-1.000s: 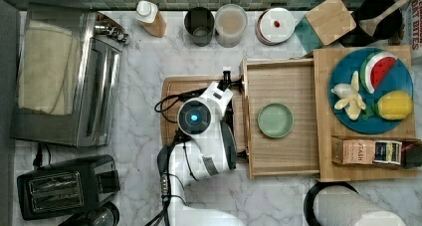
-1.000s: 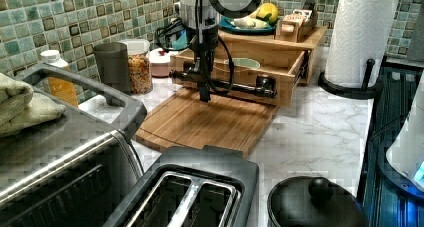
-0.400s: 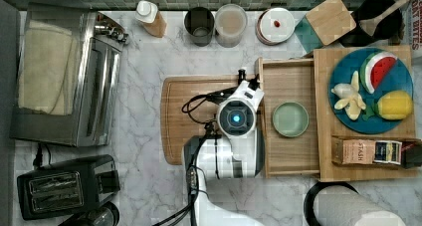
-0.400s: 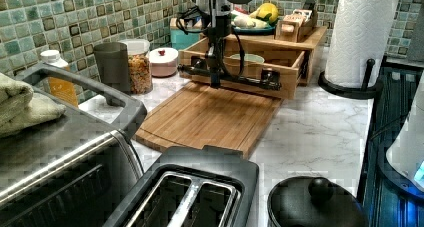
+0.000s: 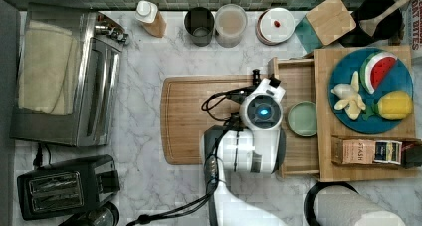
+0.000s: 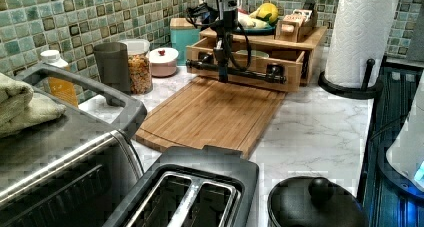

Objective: Close the drawer.

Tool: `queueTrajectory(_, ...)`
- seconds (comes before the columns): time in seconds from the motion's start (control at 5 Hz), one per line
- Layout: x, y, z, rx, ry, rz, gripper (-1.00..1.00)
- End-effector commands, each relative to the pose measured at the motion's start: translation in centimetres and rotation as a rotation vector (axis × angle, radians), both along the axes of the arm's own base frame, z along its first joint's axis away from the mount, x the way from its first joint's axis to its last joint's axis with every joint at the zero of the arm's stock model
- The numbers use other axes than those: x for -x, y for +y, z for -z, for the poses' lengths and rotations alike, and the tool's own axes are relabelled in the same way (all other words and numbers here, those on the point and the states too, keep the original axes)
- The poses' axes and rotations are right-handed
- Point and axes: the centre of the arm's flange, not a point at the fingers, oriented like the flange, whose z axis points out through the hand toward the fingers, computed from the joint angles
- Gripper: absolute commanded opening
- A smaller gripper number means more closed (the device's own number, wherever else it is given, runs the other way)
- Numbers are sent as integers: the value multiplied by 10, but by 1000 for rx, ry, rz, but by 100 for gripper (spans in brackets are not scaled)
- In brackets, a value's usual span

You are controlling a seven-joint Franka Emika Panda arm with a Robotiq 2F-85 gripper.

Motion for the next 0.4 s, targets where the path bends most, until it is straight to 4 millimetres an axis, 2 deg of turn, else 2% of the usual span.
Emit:
queueTrajectory(0.2,13,-236,-8,17,-4,199,-100)
queueTrajectory(0.4,16,-268,-22,68,-11,189,-100)
